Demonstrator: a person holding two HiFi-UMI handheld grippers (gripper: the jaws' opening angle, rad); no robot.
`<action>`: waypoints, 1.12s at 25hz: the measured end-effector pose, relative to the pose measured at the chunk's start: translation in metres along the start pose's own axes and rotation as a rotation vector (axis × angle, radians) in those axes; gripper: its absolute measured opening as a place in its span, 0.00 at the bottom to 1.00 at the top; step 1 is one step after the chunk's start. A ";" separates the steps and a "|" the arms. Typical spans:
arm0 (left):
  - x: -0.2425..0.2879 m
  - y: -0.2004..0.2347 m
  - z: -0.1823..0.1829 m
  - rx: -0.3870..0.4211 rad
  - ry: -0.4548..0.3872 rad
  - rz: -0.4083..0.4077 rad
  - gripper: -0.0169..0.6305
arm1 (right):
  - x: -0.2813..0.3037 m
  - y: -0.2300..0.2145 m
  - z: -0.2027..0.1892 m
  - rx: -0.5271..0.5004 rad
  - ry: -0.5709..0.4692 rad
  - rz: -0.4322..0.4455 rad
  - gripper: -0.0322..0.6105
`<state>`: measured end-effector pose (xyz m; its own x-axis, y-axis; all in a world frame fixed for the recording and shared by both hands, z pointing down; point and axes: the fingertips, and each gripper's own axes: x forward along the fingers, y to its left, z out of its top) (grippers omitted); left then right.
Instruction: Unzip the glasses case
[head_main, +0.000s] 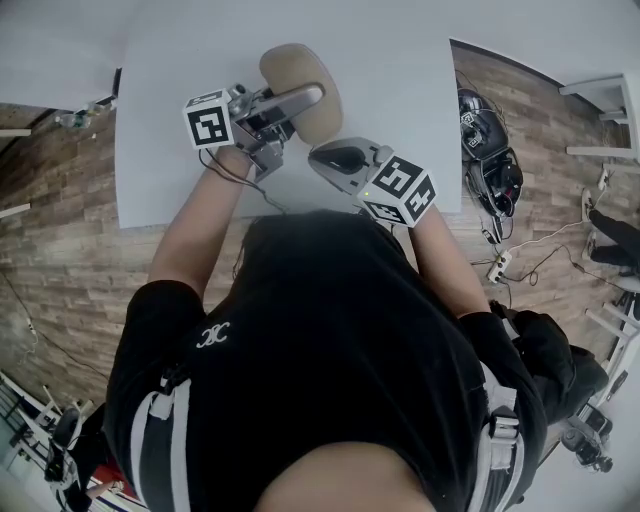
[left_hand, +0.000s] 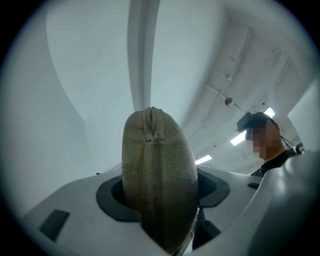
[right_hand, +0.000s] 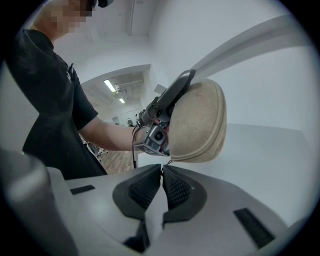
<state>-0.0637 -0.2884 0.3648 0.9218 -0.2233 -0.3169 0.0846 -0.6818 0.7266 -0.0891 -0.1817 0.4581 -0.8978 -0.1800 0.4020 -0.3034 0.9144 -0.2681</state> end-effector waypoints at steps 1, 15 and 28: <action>0.001 0.000 0.000 0.001 0.002 0.001 0.47 | 0.003 0.000 0.001 0.007 -0.004 0.003 0.09; 0.007 -0.006 0.010 -0.004 -0.086 -0.023 0.47 | -0.007 -0.013 0.003 0.225 -0.093 0.082 0.13; 0.011 0.011 -0.038 0.040 0.095 0.074 0.47 | -0.030 -0.048 0.013 0.501 -0.265 0.036 0.48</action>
<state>-0.0384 -0.2722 0.3921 0.9567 -0.2083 -0.2032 0.0020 -0.6936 0.7204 -0.0520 -0.2246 0.4472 -0.9403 -0.2958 0.1683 -0.3272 0.6494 -0.6865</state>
